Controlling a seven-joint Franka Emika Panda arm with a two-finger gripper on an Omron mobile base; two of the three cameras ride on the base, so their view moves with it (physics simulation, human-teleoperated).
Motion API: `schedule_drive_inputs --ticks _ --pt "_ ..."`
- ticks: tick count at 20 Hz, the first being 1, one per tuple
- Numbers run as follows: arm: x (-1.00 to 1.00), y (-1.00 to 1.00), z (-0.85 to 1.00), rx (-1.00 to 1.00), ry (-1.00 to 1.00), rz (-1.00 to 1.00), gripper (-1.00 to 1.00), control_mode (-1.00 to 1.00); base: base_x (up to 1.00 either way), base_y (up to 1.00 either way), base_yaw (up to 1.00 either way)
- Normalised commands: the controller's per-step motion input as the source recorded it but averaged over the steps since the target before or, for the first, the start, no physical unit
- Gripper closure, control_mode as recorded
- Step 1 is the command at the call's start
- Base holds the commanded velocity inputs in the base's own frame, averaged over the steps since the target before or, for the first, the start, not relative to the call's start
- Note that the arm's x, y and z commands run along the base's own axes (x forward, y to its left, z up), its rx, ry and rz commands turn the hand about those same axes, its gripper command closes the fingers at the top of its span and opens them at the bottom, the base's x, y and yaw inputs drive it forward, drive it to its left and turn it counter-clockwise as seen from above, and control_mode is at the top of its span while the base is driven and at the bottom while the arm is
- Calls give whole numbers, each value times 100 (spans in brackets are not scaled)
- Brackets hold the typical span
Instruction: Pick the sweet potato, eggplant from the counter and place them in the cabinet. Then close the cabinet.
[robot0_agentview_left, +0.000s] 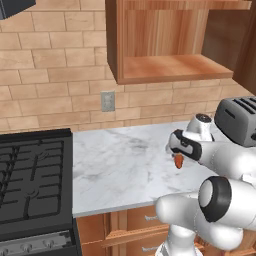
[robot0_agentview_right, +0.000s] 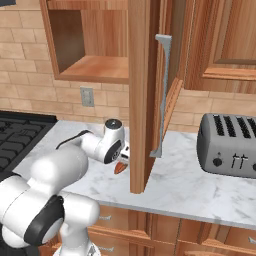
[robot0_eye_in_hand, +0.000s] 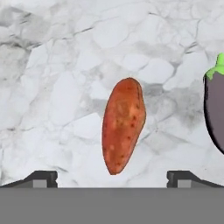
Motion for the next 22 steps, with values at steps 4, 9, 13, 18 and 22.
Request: schedule_drive_inputs --ticks 4,9,13,18,22 --pt "18 -7 -24 0 0 0 -100 -100 0 0 0" --pt "17 -7 -27 0 0 0 -100 -100 0 0 0" --pt "21 -2 -30 0 0 -1 -100 -100 0 0 0" --pt "8 0 -25 0 0 0 -100 -100 0 0 0" --pt "9 0 -23 0 0 0 100 -100 0 0 0"
